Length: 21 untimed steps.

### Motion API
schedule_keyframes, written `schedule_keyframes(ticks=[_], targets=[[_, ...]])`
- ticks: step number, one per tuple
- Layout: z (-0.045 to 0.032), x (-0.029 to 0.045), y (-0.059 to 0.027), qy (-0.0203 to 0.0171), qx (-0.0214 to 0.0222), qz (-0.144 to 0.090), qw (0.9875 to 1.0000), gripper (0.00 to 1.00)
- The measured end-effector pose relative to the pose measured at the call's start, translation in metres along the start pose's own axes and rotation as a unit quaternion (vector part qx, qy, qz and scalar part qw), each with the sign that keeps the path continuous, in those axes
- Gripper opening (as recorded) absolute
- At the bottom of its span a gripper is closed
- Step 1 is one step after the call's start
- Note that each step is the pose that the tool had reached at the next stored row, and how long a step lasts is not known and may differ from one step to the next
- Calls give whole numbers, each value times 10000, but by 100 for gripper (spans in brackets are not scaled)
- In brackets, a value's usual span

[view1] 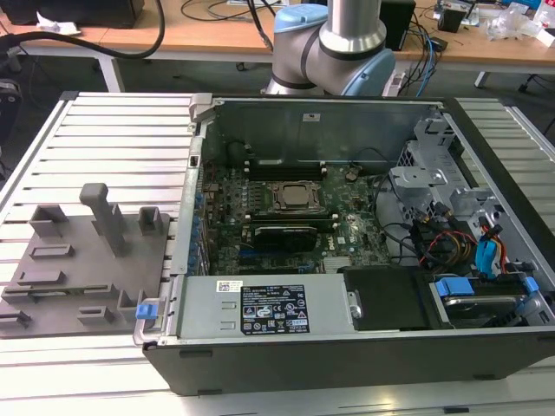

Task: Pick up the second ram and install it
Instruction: 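Pick up the second ram and move it above second insertion slot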

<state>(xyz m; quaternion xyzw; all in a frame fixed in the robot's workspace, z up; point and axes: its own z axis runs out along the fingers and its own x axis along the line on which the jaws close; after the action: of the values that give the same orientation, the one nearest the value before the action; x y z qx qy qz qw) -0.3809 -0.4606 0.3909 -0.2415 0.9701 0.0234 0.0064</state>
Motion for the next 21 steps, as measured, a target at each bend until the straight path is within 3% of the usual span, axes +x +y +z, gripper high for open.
schedule_keyframes(ticks=[6, 9, 15, 21], targets=[[0, 0, 0, 12, -6, -273, 9996, 11], [0, 0, 0, 23, -13, -536, 9986, 11], [0, 0, 0, 40, -23, -949, 9955, 11], [0, 0, 0, 57, -32, -1354, 9908, 11]])
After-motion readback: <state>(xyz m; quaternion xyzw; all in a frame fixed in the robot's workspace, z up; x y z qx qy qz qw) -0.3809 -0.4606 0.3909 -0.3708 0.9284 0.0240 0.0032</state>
